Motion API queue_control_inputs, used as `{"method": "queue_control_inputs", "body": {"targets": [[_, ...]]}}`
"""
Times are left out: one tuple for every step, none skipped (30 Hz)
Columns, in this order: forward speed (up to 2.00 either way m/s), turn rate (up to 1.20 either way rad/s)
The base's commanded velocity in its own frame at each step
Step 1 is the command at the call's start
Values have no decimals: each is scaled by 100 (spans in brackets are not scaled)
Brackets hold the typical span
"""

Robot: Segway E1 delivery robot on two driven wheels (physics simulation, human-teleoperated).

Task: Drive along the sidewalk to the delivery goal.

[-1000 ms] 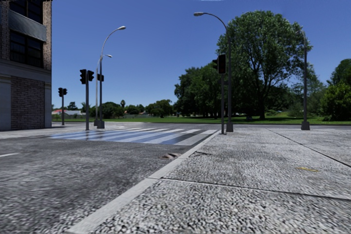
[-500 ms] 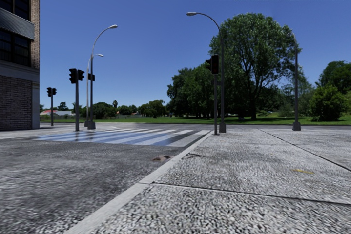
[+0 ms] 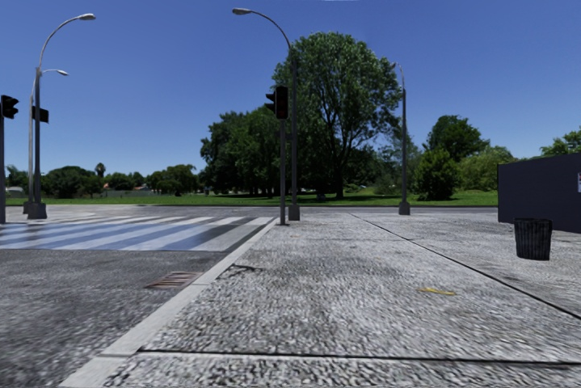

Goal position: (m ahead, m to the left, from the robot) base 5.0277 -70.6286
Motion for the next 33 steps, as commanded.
{"method": "queue_control_inputs", "body": {"targets": [[128, -62], [130, -54], [140, -7], [140, -7], [148, -3], [152, 0], [153, 0], [153, 0], [153, 0], [153, 0], [153, -4], [153, -5], [153, -5], [153, -5], [153, -6], [153, -6], [153, -6], [153, -6], [153, -7], [153, -24], [153, -24], [153, -54], [153, -64], [153, -66], [153, -66], [153, -26], [153, -12], [154, -5], [154, 0], [154, 0], [155, 0], [160, 0], [175, 0]]}}
